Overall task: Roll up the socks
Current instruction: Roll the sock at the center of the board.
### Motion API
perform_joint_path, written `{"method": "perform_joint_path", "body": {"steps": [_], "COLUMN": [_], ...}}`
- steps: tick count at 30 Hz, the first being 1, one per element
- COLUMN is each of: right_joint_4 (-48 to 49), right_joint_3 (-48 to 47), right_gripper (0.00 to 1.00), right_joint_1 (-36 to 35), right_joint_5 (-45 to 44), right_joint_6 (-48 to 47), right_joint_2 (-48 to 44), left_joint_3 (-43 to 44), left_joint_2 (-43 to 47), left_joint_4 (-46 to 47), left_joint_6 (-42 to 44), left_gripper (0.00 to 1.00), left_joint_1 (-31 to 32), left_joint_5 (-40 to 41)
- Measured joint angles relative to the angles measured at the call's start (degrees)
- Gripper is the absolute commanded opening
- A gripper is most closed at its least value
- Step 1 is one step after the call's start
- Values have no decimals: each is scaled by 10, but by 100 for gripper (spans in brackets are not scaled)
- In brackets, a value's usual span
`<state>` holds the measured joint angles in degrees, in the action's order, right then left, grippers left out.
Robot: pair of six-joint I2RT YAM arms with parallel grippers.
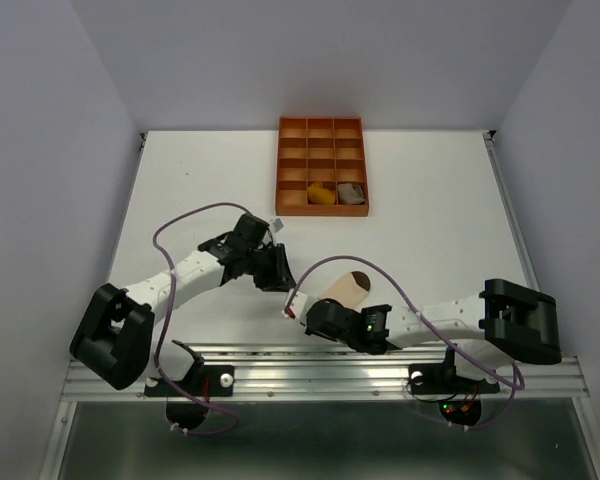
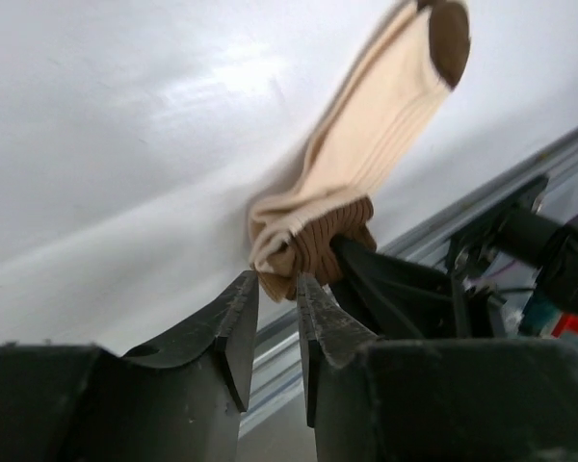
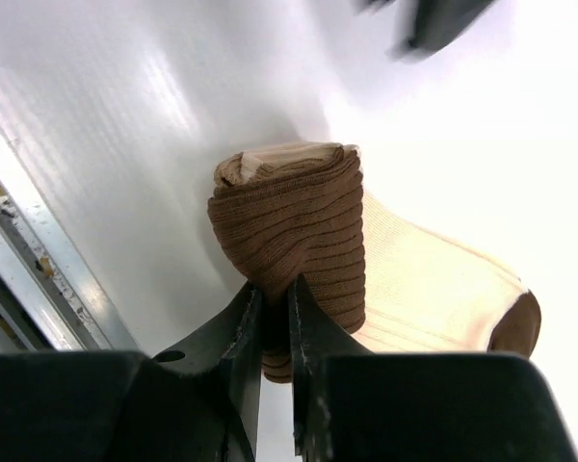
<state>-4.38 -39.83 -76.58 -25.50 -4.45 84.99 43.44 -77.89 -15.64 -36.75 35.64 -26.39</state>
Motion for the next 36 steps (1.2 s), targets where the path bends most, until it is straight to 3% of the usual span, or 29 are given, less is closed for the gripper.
{"method": "perform_joint_path", "body": {"steps": [5,9,16,25,36], "right_joint_4": [57,97,134,157,150], "right_joint_3": [19,22,22,23,36], "right_gripper": [1,1,1,1,1], "right_joint_1": [0,0,0,0,8], "right_joint_5": [50,80,101,111,125], "right_joint_6": [-71,-115,-151,-153,-85], "right_joint_2": [0,6,30,35,11], "left_joint_3": [11,71,172,178,194], "left_joint_2": [14,-50,-180,-265,-308], "left_joint_4": [1,19,66,94,87], "left_joint_6": [-2,2,30,56,41], "left_gripper": [35,33,28,28,22], "left_joint_1": [-69,-88,-40,9,17], "left_joint_5": [40,41,-2,-70,-16]}}
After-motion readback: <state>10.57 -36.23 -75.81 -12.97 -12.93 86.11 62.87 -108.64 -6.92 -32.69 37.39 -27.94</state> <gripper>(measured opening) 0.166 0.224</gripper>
